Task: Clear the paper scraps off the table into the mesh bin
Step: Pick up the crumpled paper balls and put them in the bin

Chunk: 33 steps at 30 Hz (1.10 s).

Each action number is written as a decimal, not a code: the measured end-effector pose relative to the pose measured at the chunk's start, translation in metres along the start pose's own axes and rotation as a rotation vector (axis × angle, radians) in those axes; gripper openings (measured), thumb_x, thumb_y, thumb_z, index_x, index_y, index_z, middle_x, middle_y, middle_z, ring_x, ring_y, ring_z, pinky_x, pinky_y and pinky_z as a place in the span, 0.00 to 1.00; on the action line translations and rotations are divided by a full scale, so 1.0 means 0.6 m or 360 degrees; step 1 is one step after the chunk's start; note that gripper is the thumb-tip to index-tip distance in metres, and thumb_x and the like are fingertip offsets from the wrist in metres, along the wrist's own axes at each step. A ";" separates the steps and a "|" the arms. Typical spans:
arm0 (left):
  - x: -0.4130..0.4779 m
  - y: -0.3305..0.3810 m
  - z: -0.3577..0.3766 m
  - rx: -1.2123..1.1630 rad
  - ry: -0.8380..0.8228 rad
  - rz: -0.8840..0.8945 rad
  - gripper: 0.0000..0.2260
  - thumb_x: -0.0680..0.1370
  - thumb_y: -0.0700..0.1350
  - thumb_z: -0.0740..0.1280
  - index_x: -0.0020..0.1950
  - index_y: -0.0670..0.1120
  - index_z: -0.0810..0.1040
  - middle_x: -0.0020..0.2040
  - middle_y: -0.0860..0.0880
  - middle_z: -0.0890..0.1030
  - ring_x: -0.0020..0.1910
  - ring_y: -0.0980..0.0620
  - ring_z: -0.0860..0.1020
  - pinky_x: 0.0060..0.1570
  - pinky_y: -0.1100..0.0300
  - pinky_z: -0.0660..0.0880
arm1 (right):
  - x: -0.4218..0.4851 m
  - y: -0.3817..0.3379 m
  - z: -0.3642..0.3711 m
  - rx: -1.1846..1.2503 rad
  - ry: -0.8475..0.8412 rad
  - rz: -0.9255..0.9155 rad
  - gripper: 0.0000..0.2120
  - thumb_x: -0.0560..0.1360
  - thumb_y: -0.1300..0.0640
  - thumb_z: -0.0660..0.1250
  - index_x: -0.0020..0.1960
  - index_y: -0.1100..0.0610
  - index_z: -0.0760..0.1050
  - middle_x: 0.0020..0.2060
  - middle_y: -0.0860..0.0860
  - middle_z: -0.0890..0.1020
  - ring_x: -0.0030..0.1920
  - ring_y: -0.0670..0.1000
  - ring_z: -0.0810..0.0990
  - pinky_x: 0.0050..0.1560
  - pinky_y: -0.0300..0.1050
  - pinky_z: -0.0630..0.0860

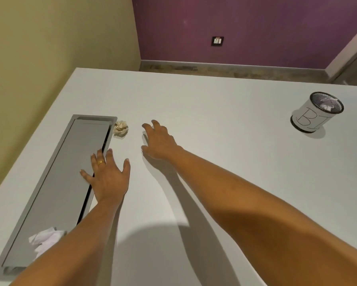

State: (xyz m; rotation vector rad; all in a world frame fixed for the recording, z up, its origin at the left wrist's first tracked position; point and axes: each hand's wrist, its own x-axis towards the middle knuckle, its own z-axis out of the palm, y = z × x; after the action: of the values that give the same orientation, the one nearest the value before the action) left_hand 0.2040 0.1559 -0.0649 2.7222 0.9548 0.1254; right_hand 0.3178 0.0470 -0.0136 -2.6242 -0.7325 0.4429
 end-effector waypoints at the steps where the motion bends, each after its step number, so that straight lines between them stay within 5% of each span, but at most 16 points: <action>1: 0.000 0.000 0.001 0.0012 0.0004 0.0001 0.26 0.78 0.56 0.55 0.72 0.44 0.59 0.75 0.41 0.60 0.75 0.42 0.54 0.69 0.32 0.49 | 0.014 -0.010 0.001 -0.0014 -0.0008 -0.0032 0.31 0.75 0.53 0.64 0.73 0.53 0.54 0.75 0.56 0.52 0.72 0.61 0.57 0.65 0.60 0.66; 14: 0.002 0.003 0.008 0.0099 0.0018 -0.0001 0.28 0.78 0.58 0.53 0.73 0.45 0.58 0.75 0.41 0.59 0.76 0.42 0.54 0.69 0.33 0.50 | 0.080 -0.084 0.031 -0.0025 -0.0039 -0.0349 0.26 0.77 0.57 0.63 0.72 0.54 0.59 0.72 0.58 0.62 0.68 0.62 0.65 0.63 0.55 0.71; 20: 0.002 0.003 0.008 0.0112 0.0021 0.0015 0.27 0.78 0.58 0.53 0.73 0.44 0.58 0.75 0.41 0.60 0.76 0.42 0.54 0.69 0.32 0.50 | 0.059 -0.080 0.044 -0.0105 0.0195 -0.0440 0.19 0.77 0.60 0.61 0.67 0.58 0.63 0.58 0.58 0.74 0.56 0.59 0.72 0.46 0.49 0.73; 33: -0.002 0.006 0.002 0.0151 -0.0043 0.0110 0.25 0.80 0.54 0.52 0.73 0.43 0.58 0.76 0.42 0.56 0.76 0.41 0.52 0.68 0.31 0.49 | -0.025 0.008 0.024 0.0035 0.0411 -0.0346 0.14 0.76 0.66 0.59 0.60 0.61 0.70 0.51 0.58 0.70 0.38 0.55 0.67 0.35 0.46 0.66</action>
State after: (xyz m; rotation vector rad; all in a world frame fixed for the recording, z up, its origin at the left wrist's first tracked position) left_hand 0.2057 0.1522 -0.0648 2.8368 0.8811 0.0574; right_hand 0.3016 0.0390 -0.0254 -2.4815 -0.9041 0.0478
